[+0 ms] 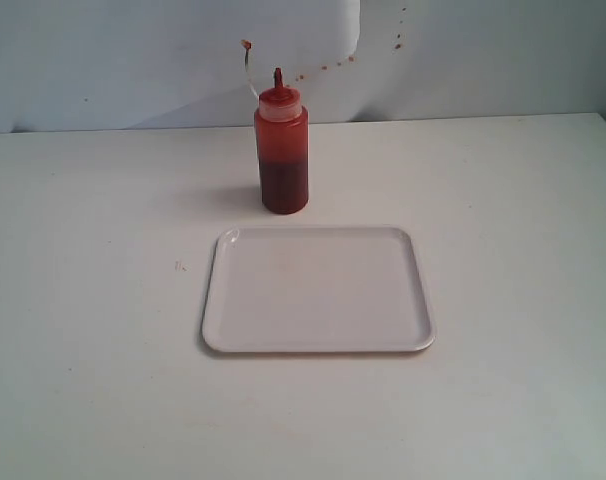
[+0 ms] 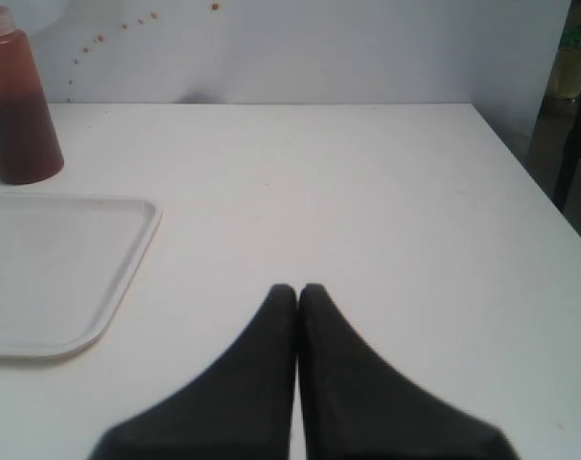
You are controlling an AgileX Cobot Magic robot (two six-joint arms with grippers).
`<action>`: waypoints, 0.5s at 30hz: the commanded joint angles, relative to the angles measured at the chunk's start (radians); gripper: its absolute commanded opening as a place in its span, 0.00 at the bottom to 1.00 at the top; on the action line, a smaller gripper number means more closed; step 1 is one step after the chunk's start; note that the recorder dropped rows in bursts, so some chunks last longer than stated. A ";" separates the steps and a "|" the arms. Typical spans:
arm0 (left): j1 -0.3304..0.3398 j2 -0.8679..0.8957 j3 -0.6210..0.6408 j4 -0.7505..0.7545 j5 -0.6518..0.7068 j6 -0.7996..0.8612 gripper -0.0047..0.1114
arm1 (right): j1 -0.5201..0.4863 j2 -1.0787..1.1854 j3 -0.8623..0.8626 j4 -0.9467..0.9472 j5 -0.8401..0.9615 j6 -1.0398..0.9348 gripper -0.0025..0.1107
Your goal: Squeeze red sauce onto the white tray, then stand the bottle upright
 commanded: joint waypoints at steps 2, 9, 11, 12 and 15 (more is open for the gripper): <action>-0.005 -0.002 0.006 0.005 -0.060 -0.001 0.04 | -0.006 -0.004 0.003 0.005 -0.001 -0.002 0.02; -0.005 -0.002 0.006 0.005 -0.142 -0.005 0.04 | -0.006 -0.004 0.003 0.005 -0.001 -0.002 0.02; -0.005 -0.002 0.006 -0.003 -0.159 -0.010 0.04 | -0.006 -0.004 0.003 0.005 -0.001 -0.002 0.02; -0.005 -0.002 0.006 -0.025 -0.168 -0.010 0.04 | -0.006 -0.004 0.003 0.005 -0.001 -0.002 0.02; -0.005 -0.002 0.006 -0.168 -0.207 -0.010 0.04 | -0.006 -0.004 0.003 0.005 -0.001 -0.002 0.02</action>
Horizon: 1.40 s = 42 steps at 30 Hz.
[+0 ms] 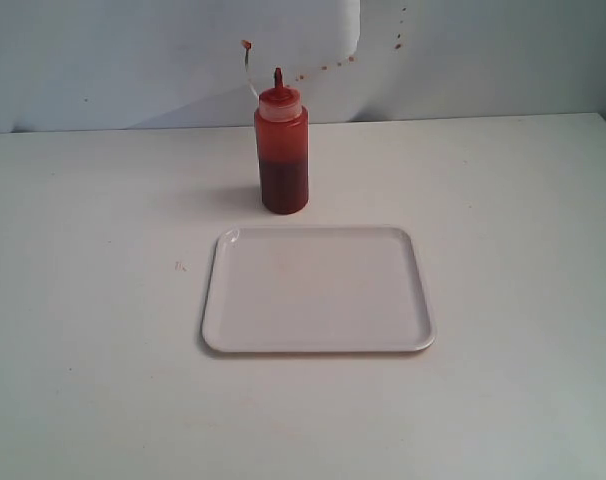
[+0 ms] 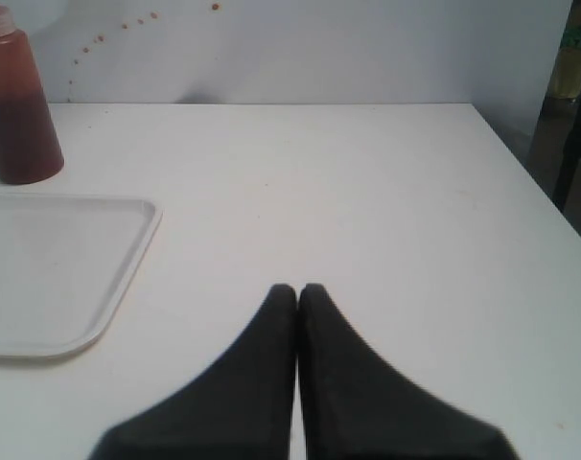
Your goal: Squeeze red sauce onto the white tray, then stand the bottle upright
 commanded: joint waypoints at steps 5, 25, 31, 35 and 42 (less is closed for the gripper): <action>-0.005 -0.002 0.006 -0.359 -0.158 -0.010 0.04 | -0.006 -0.004 0.003 0.005 -0.001 -0.002 0.02; -0.005 -0.002 0.006 -0.350 -0.639 -0.280 0.04 | -0.006 -0.004 0.003 0.005 -0.001 -0.002 0.02; -0.005 -0.002 0.006 -0.045 -0.835 -0.429 0.04 | -0.006 -0.004 0.003 0.005 -0.001 -0.002 0.02; -0.005 0.105 -0.032 0.057 -0.870 -0.429 0.04 | -0.006 -0.004 0.003 0.005 -0.001 -0.002 0.02; -0.005 0.580 -0.192 0.236 -0.907 -0.516 0.04 | -0.006 -0.004 0.003 0.005 -0.001 -0.002 0.02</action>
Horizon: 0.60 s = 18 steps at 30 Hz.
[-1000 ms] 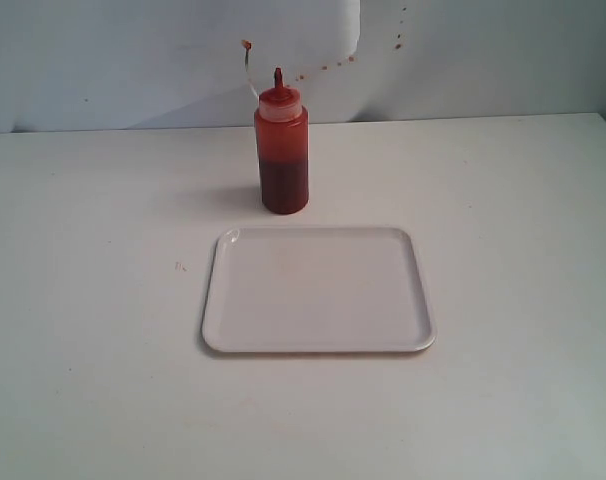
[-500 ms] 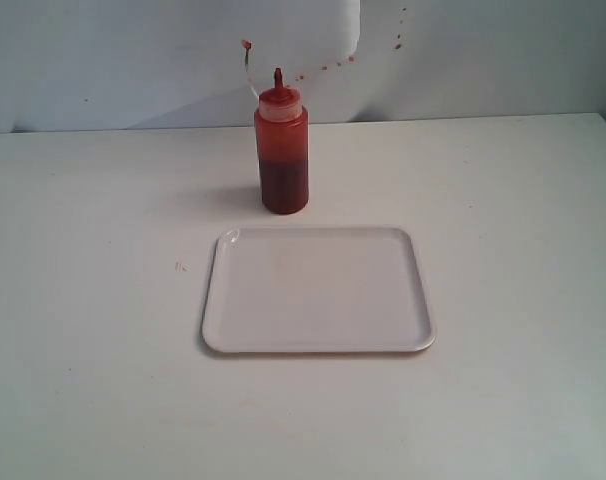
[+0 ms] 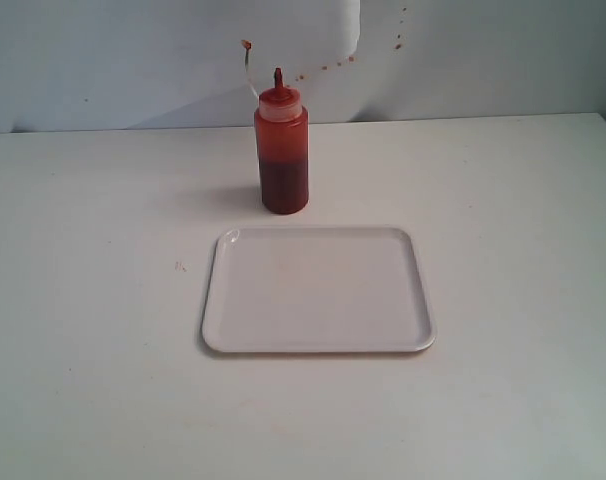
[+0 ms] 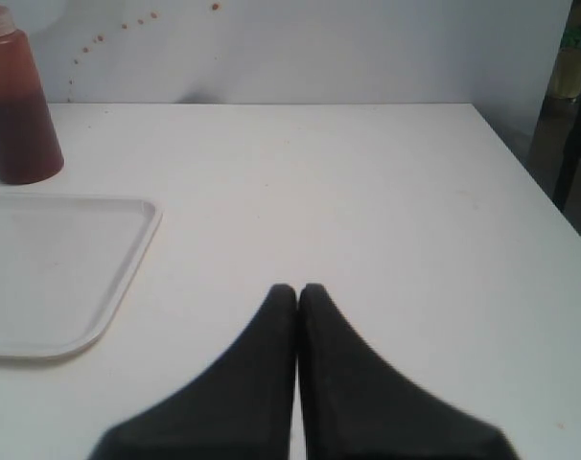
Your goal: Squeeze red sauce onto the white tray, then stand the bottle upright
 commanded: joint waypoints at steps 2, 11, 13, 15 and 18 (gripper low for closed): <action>-0.005 0.417 -0.128 0.204 -0.134 -0.108 0.04 | -0.006 -0.004 0.003 0.005 -0.001 -0.002 0.02; -0.005 1.068 -0.376 0.521 -0.538 -0.121 0.04 | -0.006 -0.004 0.003 0.005 -0.001 -0.002 0.02; -0.005 1.222 -0.467 0.524 -0.538 -0.119 0.04 | -0.006 -0.004 0.003 0.005 -0.001 -0.002 0.02; -0.005 1.338 -0.530 0.524 -0.538 -0.119 0.04 | -0.006 -0.004 0.003 0.005 -0.001 -0.002 0.02; -0.005 1.456 -0.576 0.524 -0.538 -0.119 0.04 | -0.006 -0.004 0.003 0.005 -0.001 -0.002 0.02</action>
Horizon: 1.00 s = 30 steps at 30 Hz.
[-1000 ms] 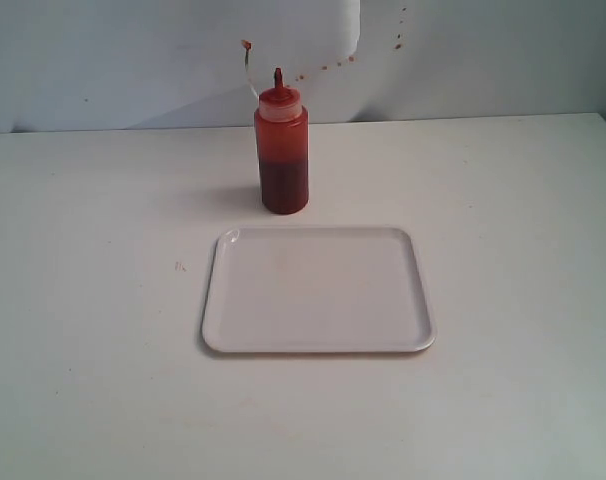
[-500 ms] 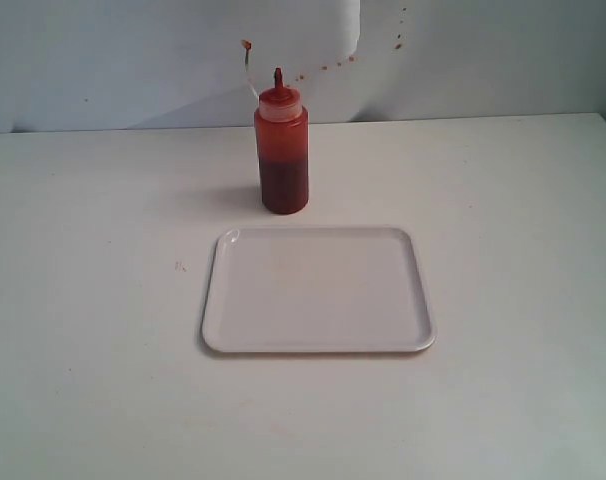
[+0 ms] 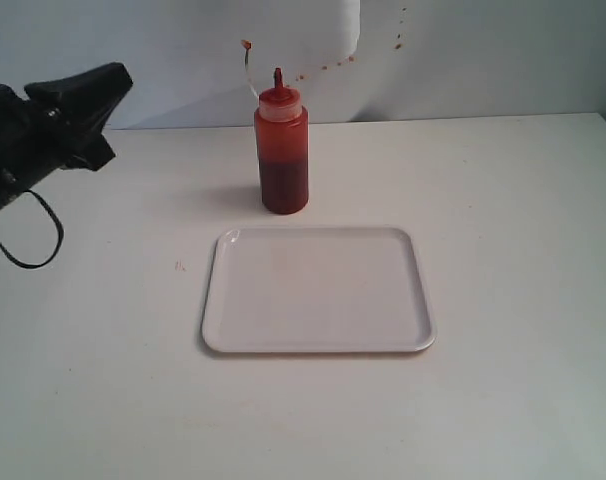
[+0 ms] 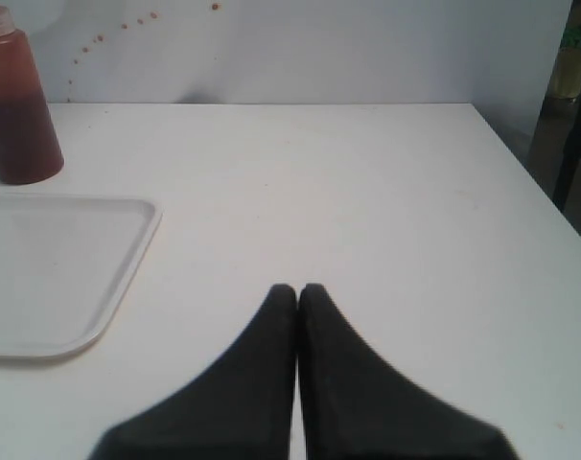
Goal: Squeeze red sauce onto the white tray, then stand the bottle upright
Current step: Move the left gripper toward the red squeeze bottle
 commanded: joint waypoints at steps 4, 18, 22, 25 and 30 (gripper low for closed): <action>-0.005 0.234 -0.120 0.006 -0.017 0.002 0.04 | -0.006 -0.004 0.003 0.005 -0.001 -0.002 0.02; -0.005 0.431 -0.252 -0.064 -0.017 0.024 0.15 | -0.006 -0.004 0.003 0.007 -0.001 -0.002 0.02; -0.005 0.453 -0.256 -0.120 0.011 0.024 0.46 | -0.006 -0.004 0.003 0.007 -0.001 -0.002 0.02; -0.005 0.483 -0.296 -0.120 0.059 0.024 0.87 | -0.006 -0.004 0.003 0.007 -0.001 -0.002 0.02; -0.005 0.512 -0.337 -0.100 0.049 0.015 0.94 | -0.006 -0.004 0.003 0.007 -0.001 -0.002 0.02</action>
